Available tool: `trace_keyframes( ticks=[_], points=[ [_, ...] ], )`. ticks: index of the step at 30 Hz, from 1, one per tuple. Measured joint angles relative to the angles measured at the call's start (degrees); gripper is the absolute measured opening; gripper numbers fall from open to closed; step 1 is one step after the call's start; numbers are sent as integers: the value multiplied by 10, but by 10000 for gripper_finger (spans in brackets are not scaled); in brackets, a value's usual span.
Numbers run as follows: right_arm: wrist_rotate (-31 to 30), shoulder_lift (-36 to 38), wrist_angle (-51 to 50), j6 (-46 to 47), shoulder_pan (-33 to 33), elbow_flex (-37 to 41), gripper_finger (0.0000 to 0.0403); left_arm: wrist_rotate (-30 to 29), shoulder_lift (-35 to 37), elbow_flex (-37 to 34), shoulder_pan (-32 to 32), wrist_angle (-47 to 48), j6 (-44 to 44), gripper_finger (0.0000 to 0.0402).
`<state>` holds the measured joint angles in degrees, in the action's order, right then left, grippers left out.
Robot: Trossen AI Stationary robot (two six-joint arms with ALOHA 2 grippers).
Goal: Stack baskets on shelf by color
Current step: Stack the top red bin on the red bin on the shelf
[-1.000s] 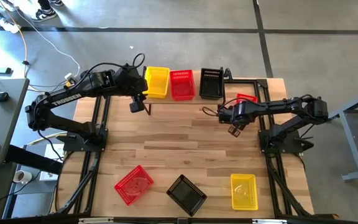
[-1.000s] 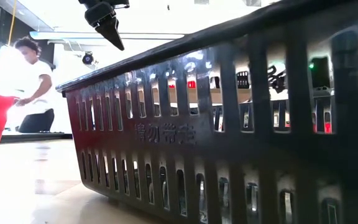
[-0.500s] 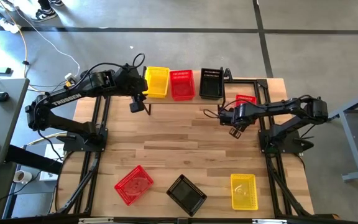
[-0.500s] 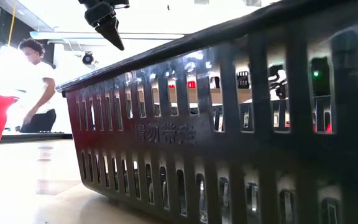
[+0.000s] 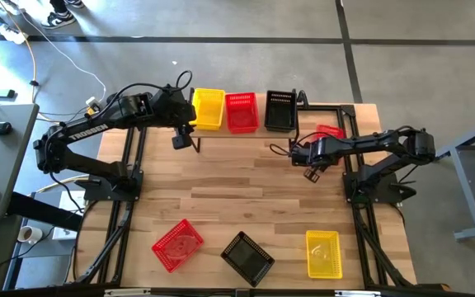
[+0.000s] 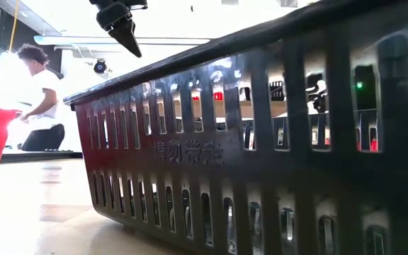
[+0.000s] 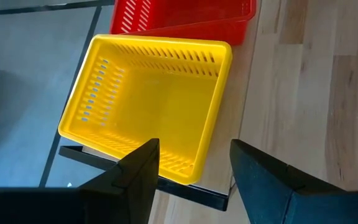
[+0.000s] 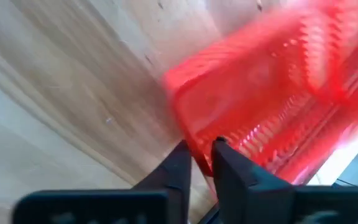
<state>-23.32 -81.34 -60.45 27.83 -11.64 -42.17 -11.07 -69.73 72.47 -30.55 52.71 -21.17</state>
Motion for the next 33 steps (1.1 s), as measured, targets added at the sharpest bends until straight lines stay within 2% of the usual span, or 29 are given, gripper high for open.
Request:
trace_keyframes(
  ticks=[3, 14, 24, 33],
  points=[
    [10, 0, -1, 2, 0, 0, 7, 0, 0, 0, 0, 0, 0, 186],
    [40, 0, -37, 57, 19, -21, 2, 0, 0, 0, 0, 0, 0, 186],
    [41, 0, -167, 161, 61, -149, 0, 0, 0, 0, 0, 0, 0, 186],
    [11, 1, -297, 237, 83, -273, 0, 0, 0, 0, 0, 0, 0, 186]
  ],
)
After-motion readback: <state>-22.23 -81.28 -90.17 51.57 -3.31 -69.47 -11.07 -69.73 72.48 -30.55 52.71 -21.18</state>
